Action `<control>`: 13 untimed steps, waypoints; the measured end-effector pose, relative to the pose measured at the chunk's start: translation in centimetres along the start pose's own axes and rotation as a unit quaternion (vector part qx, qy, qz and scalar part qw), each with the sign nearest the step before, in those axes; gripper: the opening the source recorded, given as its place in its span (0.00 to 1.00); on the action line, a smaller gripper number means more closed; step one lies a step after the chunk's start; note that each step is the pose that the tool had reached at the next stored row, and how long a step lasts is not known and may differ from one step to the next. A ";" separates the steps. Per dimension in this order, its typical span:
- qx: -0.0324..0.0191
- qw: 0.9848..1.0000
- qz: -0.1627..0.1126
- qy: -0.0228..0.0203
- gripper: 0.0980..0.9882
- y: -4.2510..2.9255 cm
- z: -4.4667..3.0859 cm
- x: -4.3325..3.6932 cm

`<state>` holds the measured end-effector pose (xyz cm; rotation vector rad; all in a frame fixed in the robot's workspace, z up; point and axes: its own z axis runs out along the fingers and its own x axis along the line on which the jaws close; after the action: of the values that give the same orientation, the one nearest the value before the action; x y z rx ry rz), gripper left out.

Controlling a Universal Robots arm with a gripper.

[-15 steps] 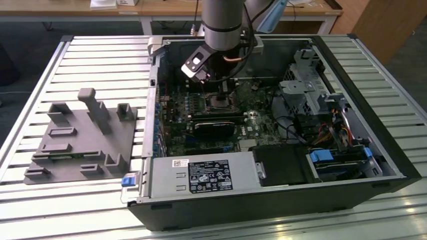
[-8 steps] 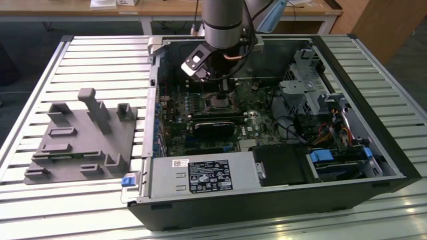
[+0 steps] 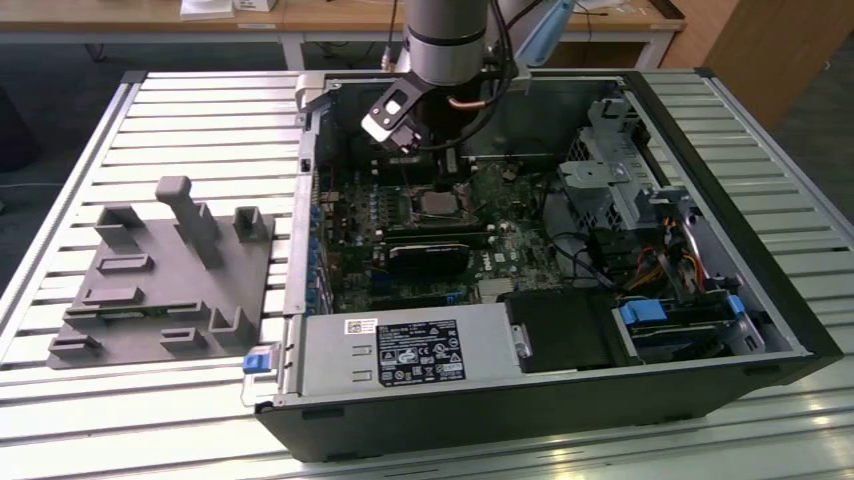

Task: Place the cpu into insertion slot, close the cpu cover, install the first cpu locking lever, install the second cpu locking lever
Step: 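Close the cpu cover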

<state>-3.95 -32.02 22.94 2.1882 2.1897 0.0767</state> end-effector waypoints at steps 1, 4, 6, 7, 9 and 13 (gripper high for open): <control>0.000 1.000 0.000 0.000 0.01 0.02 -0.25 0.00; 0.000 1.000 0.000 0.001 0.01 0.07 -1.03 0.00; 0.000 1.000 0.000 0.001 0.01 0.11 -1.60 0.00; 0.000 1.000 0.000 0.003 0.01 0.13 -1.84 0.00; 0.000 1.000 0.001 0.009 0.01 0.15 -2.12 0.00; 0.006 1.000 0.001 0.018 0.01 0.28 -2.34 -0.08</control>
<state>-3.83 -32.11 25.30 2.2123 2.2110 0.1037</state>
